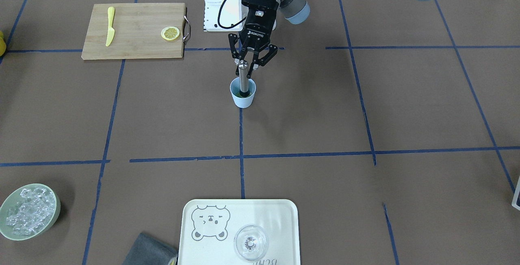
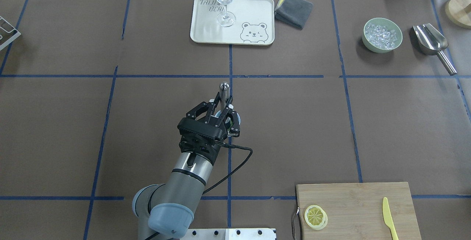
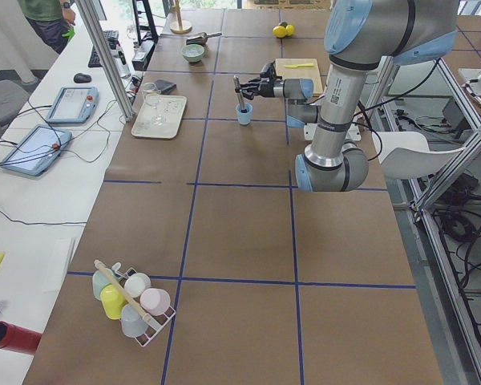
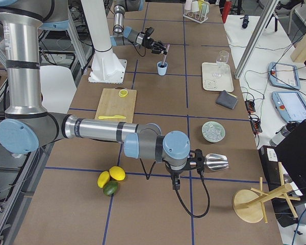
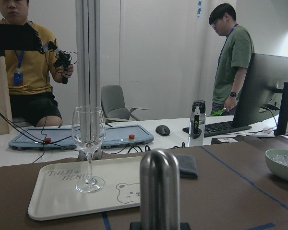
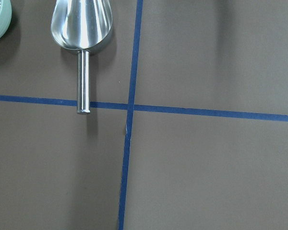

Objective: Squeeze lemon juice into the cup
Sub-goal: 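Press the muddler down onto the lemon in the cup with the left gripper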

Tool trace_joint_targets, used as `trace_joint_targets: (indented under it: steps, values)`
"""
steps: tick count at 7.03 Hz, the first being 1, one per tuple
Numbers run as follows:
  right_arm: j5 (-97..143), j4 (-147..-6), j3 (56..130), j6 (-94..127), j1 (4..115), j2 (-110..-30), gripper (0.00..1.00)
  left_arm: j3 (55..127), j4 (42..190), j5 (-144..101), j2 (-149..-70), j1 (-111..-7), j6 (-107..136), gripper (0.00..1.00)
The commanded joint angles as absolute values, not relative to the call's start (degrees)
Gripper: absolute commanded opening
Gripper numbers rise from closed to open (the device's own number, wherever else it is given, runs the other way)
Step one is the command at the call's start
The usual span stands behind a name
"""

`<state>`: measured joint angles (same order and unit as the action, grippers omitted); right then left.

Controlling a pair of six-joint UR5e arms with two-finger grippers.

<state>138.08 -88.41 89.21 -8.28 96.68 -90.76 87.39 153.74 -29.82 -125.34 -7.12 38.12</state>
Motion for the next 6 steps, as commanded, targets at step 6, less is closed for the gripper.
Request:
trace_joint_targets:
  steps: [6]
  values:
    - [138.1,-88.3,89.3,-8.3,96.7,-90.7,1.0,91.2,155.2,-30.2,-125.1,-7.2,37.4,0.0]
